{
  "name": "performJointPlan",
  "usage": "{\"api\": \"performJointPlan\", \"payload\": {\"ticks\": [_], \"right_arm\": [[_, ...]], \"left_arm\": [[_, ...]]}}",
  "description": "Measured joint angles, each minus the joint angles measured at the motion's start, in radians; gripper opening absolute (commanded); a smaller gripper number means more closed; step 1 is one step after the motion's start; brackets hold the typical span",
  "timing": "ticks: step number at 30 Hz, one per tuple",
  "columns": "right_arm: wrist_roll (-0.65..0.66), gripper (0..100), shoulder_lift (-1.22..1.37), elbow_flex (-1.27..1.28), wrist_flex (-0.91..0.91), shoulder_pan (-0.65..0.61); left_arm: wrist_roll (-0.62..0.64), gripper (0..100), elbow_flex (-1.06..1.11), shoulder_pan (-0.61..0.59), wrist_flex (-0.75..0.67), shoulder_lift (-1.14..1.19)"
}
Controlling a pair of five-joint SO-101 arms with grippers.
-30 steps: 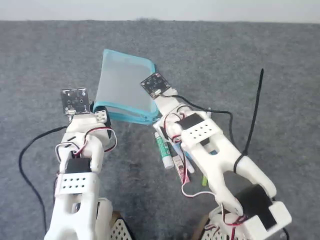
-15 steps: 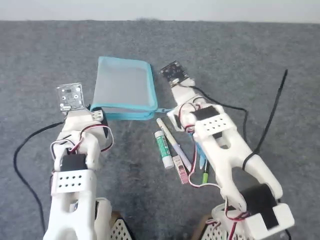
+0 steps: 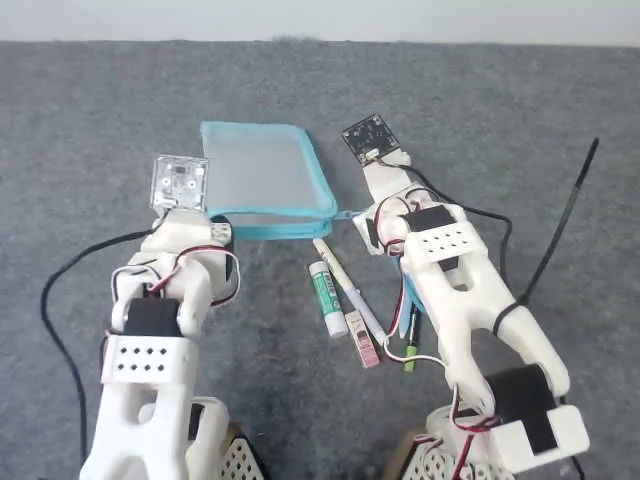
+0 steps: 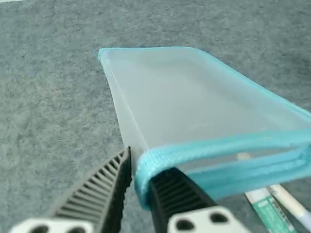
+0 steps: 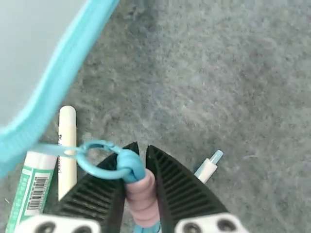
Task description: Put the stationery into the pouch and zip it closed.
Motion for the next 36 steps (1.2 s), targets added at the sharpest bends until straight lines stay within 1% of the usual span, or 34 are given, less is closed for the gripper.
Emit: {"api": "performJointPlan", "payload": {"ticks": [5,8,12,16,24,26,29,32,34,36], "right_arm": [[0.000,0.9,0.094,-0.057,-0.011,0.008],[0.000,0.9,0.183,-0.130,-0.011,0.014],[0.000,0.9,0.304,-0.252,-0.008,0.015],[0.000,0.9,0.425,-0.428,0.052,0.014],[0.000,1.4,0.736,-0.852,0.212,0.014],[0.002,4.7,0.809,-0.945,0.253,0.015],[0.002,14.3,0.858,-1.062,0.353,0.015],[0.002,22.7,0.859,-1.154,0.483,0.043],[0.002,24.7,0.859,-1.197,0.562,0.058],[0.002,24.6,0.845,-1.211,0.631,0.071]], "left_arm": [[-0.060,1,-0.037,0.055,0.058,0.000],[-0.071,1,-0.063,0.077,0.109,-0.003],[-0.072,1,-0.064,0.083,0.175,-0.114],[-0.091,1,-0.064,0.084,0.204,-0.226],[-0.095,1,-0.064,0.084,0.204,-0.249],[-0.097,1,-0.064,0.084,0.204,-0.253],[-0.097,1,-0.048,0.084,0.199,-0.255],[-0.092,1,0.005,0.081,0.127,-0.245],[-0.092,1,0.031,0.068,0.068,-0.215],[-0.089,1,0.051,0.052,0.003,-0.166]]}}
